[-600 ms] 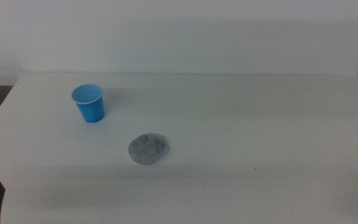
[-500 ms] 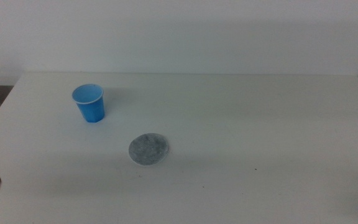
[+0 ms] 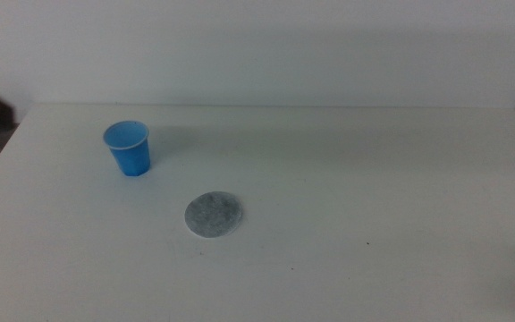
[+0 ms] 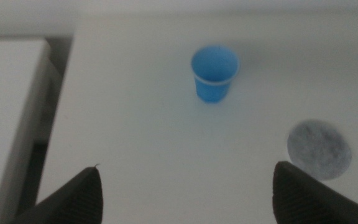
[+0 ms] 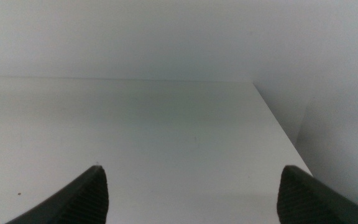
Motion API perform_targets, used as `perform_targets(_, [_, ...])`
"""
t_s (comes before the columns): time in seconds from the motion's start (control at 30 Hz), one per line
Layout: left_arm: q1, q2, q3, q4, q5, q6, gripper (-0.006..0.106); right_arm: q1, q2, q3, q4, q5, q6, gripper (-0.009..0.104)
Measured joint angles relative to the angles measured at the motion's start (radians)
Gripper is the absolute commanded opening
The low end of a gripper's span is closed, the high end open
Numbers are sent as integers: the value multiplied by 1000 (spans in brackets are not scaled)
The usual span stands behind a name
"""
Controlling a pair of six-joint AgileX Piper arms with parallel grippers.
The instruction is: Place an empty cup on a cup mat.
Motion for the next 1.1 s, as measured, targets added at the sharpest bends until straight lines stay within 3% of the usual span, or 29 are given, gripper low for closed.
perform_targets(0.63, [-1,886,-622,-56,77,52,94,0,0,0,0,0,0,93])
perform_targets(1.1, [-1,1153,-680,-63,-9,60,93,0,0,0,0,0,0,93])
